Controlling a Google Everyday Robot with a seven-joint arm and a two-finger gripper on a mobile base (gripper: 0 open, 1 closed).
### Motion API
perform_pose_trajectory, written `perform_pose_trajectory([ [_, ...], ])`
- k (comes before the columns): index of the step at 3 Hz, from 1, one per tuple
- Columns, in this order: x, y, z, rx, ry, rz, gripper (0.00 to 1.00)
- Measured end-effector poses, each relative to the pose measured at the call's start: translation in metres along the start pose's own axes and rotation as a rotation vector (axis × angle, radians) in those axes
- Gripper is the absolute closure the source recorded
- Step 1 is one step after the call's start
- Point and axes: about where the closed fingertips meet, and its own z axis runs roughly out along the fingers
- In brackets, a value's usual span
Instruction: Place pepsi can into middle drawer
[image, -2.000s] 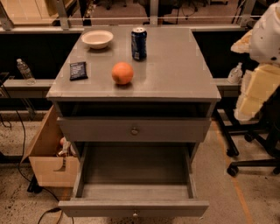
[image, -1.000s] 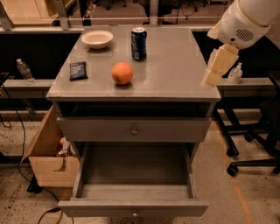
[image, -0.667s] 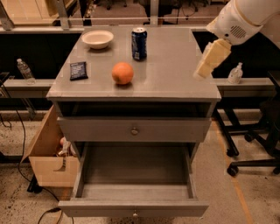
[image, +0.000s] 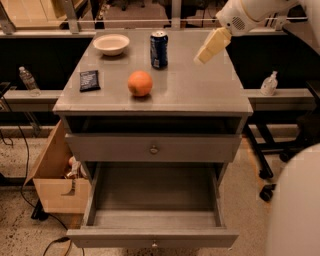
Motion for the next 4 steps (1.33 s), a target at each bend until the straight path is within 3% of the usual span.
perform_pose_trajectory([
  [2, -0.028, -0.025, 0.074, 0.006, -0.102, 0.124, 0.00],
  [4, -0.065, -0.030, 0.121, -0.003, -0.158, 0.178, 0.00],
])
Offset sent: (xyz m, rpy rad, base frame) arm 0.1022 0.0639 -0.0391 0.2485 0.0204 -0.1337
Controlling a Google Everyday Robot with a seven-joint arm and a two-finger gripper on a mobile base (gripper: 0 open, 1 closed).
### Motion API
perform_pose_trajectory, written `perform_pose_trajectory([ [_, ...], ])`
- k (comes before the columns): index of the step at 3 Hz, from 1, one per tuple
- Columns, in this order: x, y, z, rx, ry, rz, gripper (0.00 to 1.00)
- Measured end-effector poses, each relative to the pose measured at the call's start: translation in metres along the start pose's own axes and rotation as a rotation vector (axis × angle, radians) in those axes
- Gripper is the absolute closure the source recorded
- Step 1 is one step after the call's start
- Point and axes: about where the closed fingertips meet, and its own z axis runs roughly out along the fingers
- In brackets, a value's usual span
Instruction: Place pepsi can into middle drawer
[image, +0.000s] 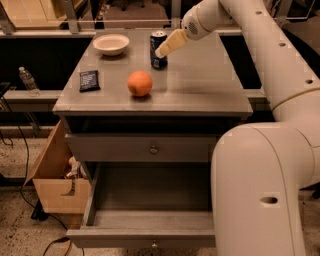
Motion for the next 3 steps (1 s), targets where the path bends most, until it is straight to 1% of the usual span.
perform_pose_trajectory([
  [2, -0.013, 0.000, 0.043, -0.005, -0.018, 0.034, 0.00],
  [3, -0.017, 0.000, 0.056, -0.005, -0.021, 0.049, 0.00],
])
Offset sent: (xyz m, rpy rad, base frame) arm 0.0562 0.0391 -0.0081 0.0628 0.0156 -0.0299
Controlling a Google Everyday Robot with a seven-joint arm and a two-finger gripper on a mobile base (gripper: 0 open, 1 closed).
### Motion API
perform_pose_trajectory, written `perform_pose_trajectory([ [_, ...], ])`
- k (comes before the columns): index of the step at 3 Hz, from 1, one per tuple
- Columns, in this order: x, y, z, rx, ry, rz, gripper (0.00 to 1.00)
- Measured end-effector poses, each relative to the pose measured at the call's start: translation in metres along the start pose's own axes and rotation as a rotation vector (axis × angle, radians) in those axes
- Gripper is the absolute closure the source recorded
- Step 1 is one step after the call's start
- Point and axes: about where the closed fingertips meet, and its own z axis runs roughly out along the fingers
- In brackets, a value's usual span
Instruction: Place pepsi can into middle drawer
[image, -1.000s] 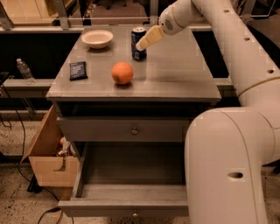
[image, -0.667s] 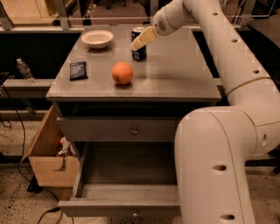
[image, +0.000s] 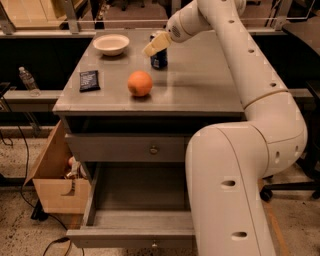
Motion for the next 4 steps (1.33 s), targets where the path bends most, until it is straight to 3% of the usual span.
perform_pose_trajectory([
  [1, 0.001, -0.007, 0.008, 0.022, 0.006, 0.018, 0.02],
  [4, 0.008, -0.009, 0.024, 0.006, -0.008, 0.036, 0.70],
])
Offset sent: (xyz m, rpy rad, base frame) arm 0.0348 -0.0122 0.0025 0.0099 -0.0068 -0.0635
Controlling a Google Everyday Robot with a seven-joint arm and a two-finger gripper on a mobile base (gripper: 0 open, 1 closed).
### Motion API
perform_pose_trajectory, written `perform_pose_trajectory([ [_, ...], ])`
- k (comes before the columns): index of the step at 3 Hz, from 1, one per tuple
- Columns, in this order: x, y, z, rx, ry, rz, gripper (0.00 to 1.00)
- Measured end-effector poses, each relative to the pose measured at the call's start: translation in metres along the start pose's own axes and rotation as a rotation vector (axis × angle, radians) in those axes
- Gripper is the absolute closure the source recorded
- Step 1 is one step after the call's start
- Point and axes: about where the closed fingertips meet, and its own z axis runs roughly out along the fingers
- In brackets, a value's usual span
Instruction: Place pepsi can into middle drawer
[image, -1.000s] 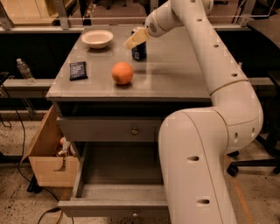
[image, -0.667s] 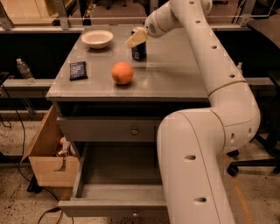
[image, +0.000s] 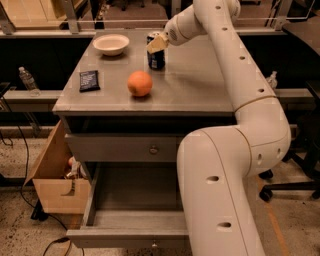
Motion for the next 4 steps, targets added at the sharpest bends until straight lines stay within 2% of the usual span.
perform_pose_trajectory([
  [1, -0.005, 0.007, -0.012, -0.030, -0.008, -0.047, 0.99],
  [2, -0.007, 0.013, -0.049, -0.051, 0.020, -0.125, 1.00],
  [3, 0.001, 0.012, -0.094, -0.051, 0.065, -0.144, 1.00],
  [4, 0.015, 0.019, -0.133, -0.075, 0.091, -0.130, 1.00],
])
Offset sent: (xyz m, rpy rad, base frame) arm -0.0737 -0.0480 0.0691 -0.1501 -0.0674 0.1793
